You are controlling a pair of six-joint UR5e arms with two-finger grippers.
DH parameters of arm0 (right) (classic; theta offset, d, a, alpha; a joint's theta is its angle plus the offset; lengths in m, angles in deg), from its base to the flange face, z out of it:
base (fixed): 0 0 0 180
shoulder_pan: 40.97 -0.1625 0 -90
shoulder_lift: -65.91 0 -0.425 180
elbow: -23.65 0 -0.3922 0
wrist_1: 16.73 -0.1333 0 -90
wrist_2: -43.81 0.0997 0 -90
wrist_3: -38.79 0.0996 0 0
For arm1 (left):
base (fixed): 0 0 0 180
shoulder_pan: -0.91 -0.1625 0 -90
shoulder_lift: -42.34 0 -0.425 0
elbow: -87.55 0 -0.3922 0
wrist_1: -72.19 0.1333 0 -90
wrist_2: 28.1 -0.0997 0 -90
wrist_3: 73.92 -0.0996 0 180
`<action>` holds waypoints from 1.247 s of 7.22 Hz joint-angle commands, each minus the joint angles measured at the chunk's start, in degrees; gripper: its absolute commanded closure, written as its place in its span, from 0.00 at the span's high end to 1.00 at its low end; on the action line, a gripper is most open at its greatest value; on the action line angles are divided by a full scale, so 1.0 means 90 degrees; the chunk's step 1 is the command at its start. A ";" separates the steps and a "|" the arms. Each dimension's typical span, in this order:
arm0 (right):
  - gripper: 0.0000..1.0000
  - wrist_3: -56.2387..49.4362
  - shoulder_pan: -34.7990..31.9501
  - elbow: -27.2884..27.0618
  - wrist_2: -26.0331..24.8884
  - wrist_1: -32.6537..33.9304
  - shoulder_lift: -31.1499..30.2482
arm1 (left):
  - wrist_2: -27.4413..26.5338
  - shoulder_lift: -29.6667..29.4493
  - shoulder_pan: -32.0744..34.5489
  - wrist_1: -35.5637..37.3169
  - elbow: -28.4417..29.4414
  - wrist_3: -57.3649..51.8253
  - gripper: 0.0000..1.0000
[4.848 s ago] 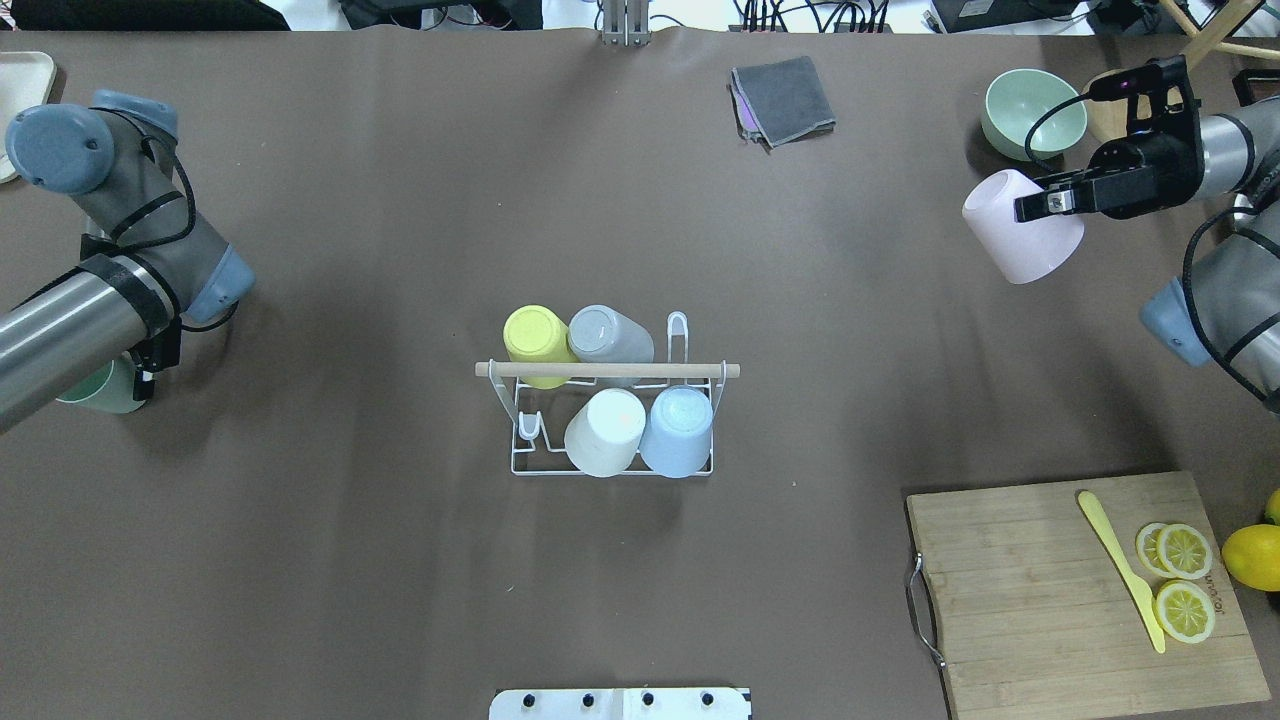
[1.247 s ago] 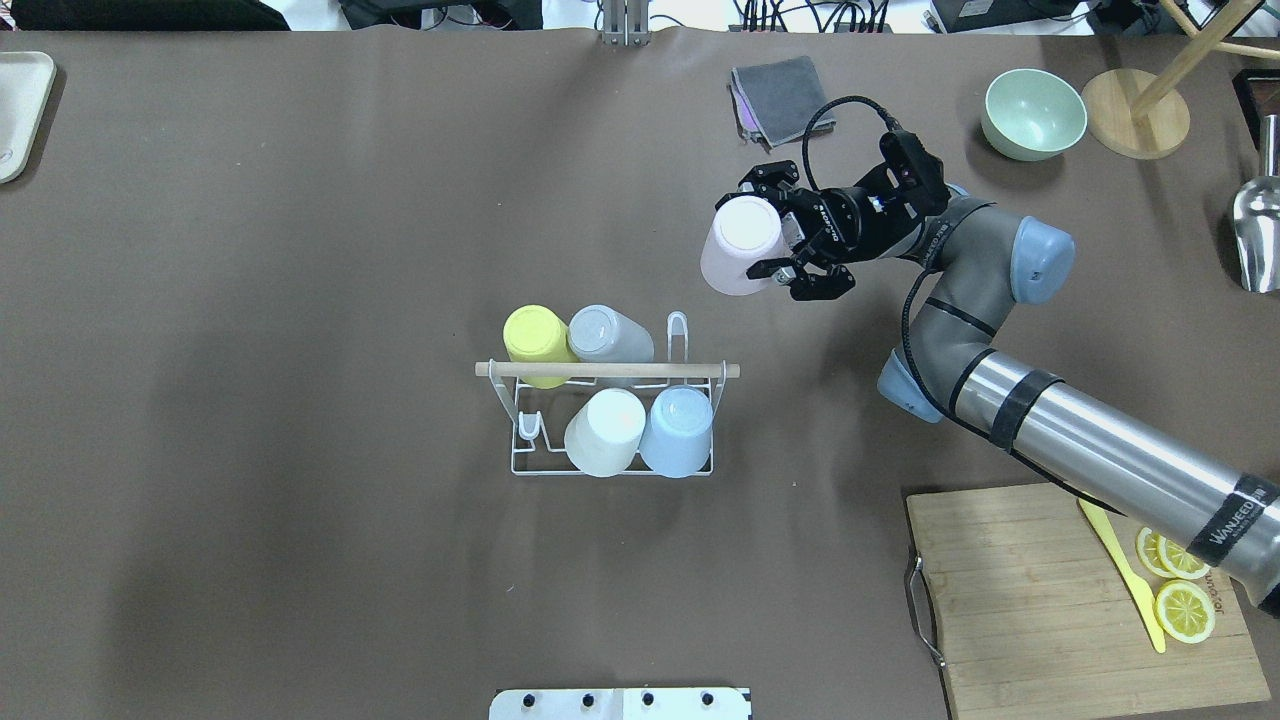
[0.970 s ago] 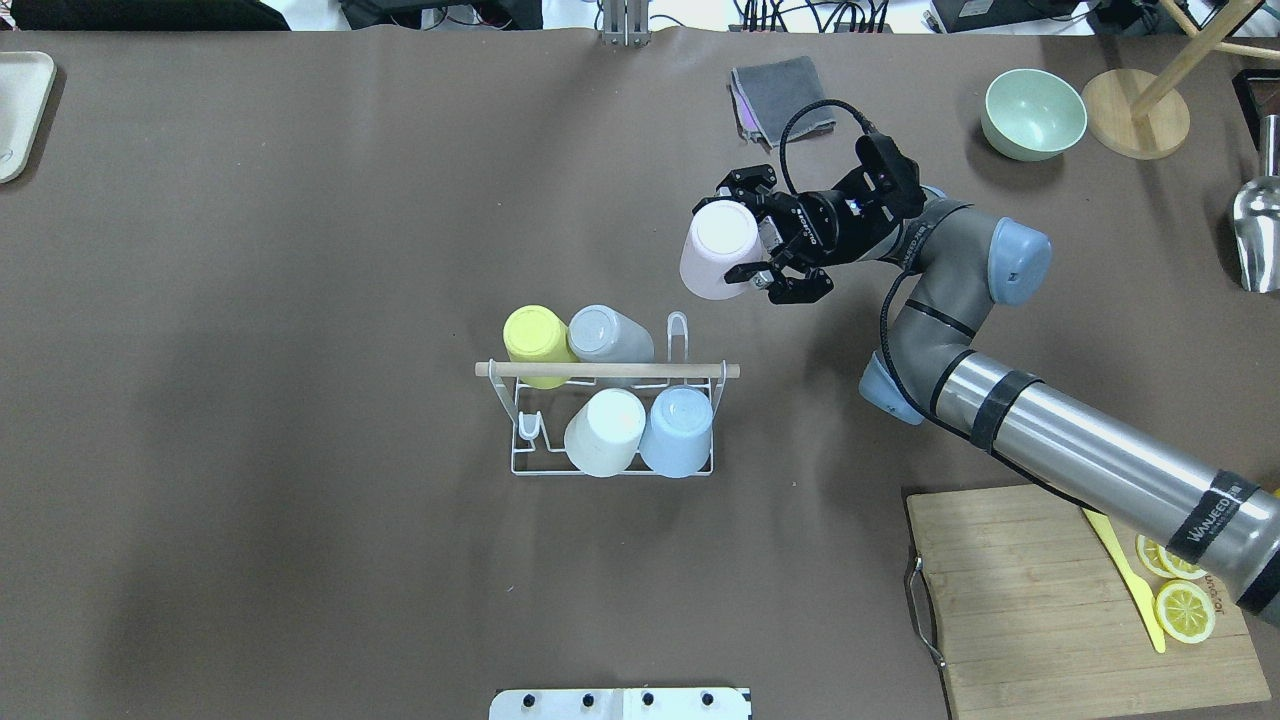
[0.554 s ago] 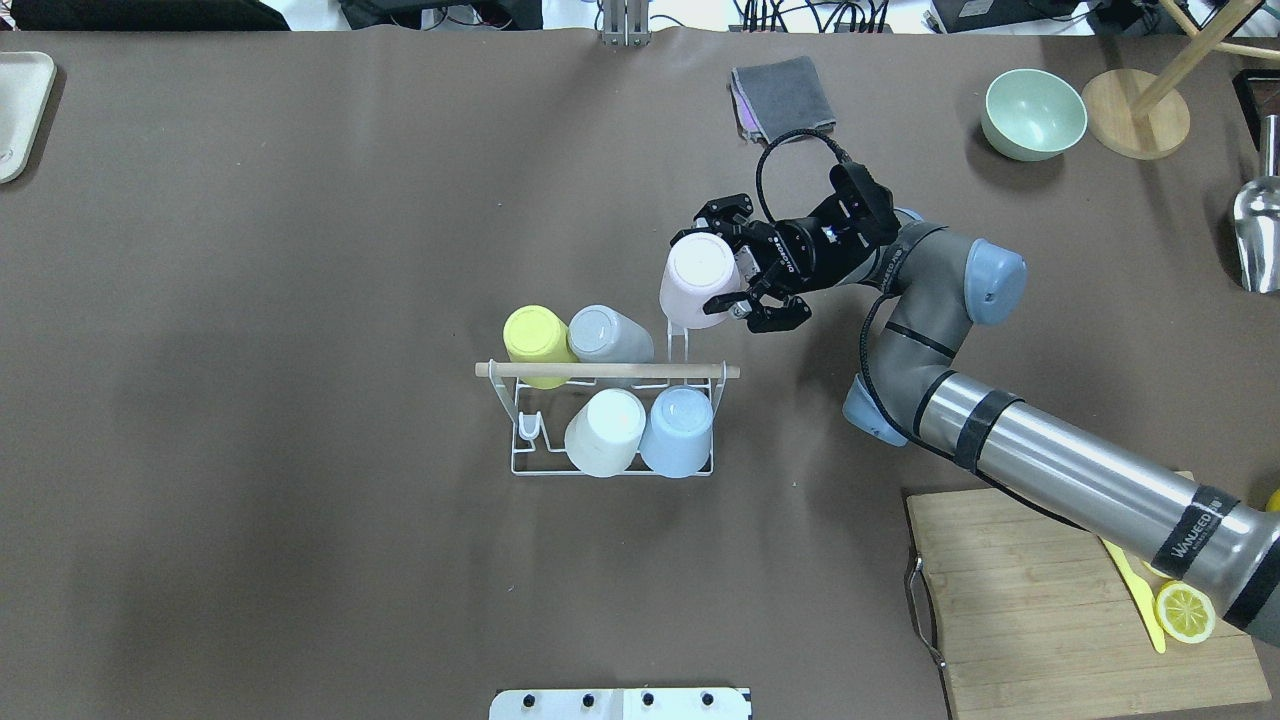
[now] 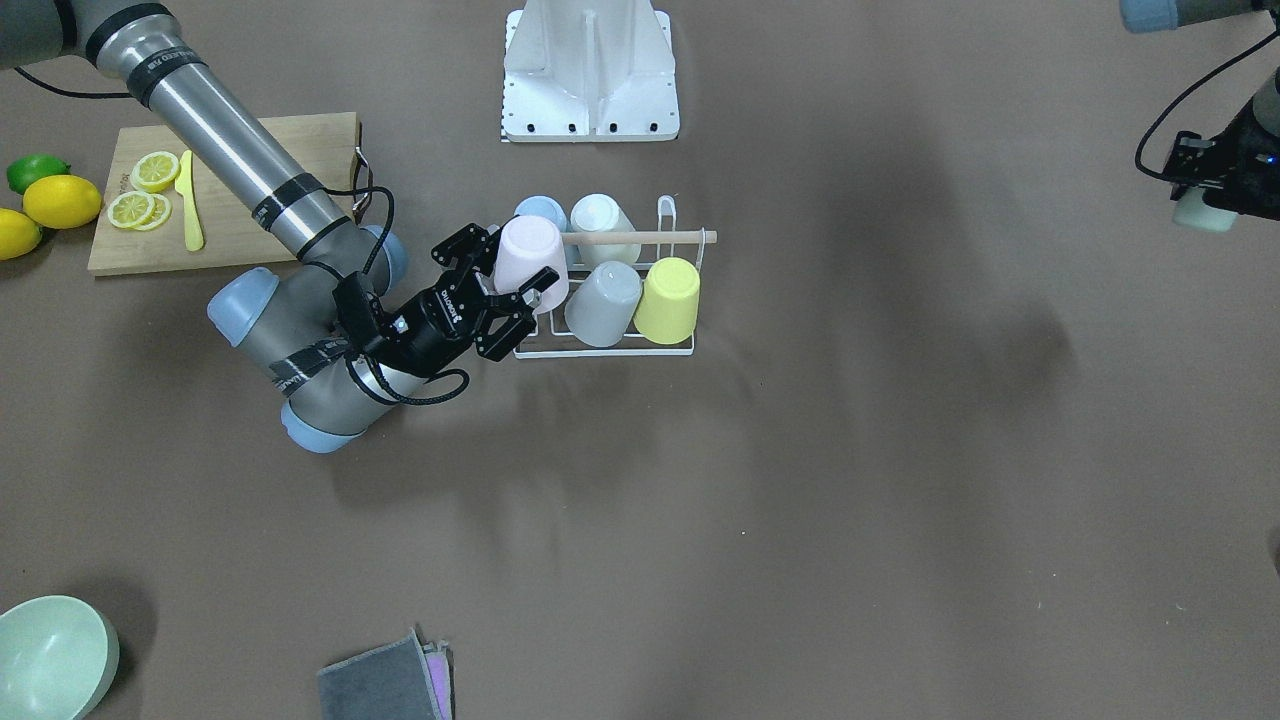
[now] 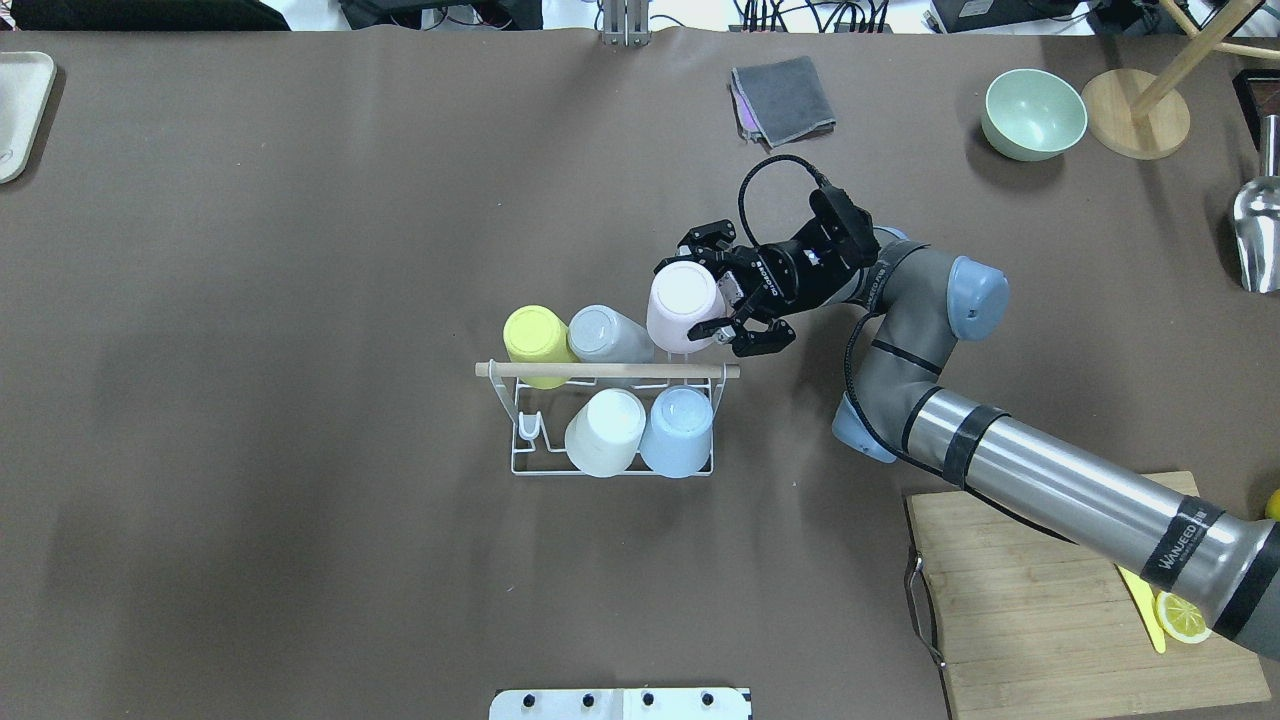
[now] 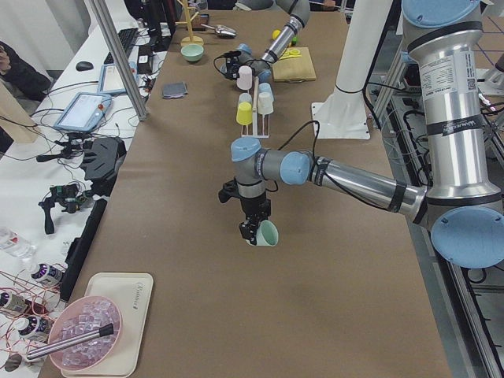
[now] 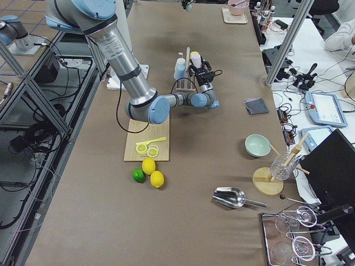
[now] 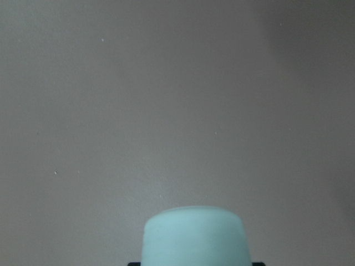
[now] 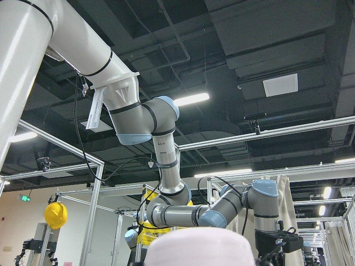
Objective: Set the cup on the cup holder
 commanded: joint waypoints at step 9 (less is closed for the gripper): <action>1.00 0.0671 -0.0226 -0.0519 0.0031 0.0021 -0.0296 | -0.0332 0.0578 -0.0012 -0.3391 0.0776 0.0362 0.00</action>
